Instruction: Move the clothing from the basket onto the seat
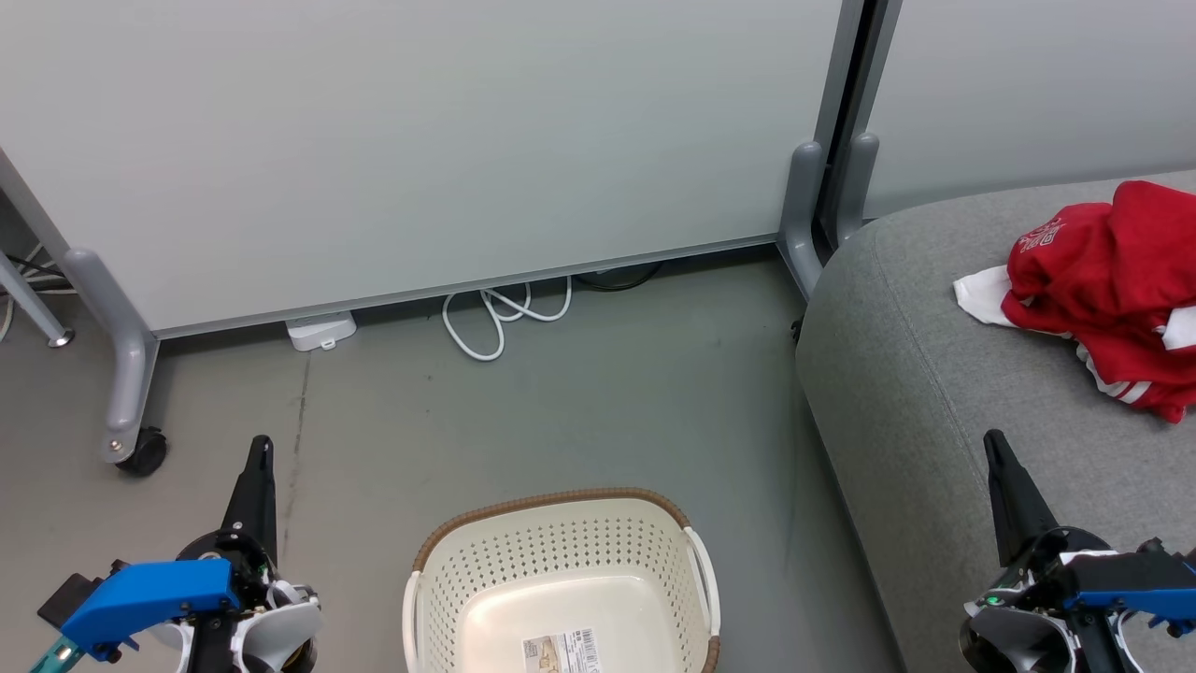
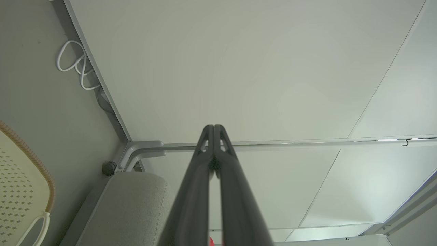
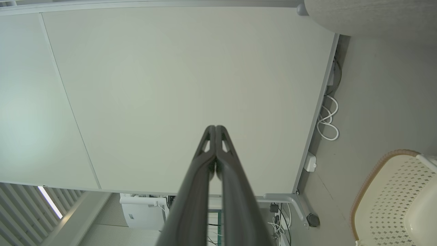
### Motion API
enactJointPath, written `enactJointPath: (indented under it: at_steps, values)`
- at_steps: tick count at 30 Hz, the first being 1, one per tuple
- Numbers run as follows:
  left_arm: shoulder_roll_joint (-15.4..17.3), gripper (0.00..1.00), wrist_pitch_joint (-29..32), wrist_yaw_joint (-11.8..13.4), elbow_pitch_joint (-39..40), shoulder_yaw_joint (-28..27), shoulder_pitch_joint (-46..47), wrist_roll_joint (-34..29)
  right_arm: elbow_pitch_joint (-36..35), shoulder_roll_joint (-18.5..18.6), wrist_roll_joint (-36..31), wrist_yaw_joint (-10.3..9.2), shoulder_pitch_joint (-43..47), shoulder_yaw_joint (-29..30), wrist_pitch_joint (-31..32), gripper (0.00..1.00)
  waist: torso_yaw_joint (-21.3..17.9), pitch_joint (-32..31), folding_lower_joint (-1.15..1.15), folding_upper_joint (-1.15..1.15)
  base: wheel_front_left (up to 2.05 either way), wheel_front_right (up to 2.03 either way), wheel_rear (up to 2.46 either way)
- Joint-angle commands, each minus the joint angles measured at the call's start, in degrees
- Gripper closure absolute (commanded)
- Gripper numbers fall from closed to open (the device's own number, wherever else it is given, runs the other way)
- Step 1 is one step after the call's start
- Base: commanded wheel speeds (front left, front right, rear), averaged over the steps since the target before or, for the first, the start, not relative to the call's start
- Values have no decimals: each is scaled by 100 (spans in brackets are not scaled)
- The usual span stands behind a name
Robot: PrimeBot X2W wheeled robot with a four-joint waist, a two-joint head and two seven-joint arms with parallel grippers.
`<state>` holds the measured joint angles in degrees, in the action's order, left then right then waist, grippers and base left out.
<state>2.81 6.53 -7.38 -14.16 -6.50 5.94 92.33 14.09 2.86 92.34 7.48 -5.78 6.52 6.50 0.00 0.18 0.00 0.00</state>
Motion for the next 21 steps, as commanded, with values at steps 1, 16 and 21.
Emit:
enactJointPath:
  at_steps: [1, 16, 21]
  values:
    - [13, 100, 23, -20, 21, -15, 55, 15, -14, 3, 15, 2, -79, 10, 26, 100, 0, 0, 0, 0, 0, 0, 0]
    - [13, 100, 22, -20, 21, -14, 55, 16, -14, 3, 15, 2, -78, 9, 26, 100, 0, 0, 0, 0, 0, 0, 0]
    - [13, 100, 22, -20, 21, -14, 54, 16, -14, 3, 15, 2, -78, 9, 26, 100, 0, 0, 0, 0, 0, 0, 0]
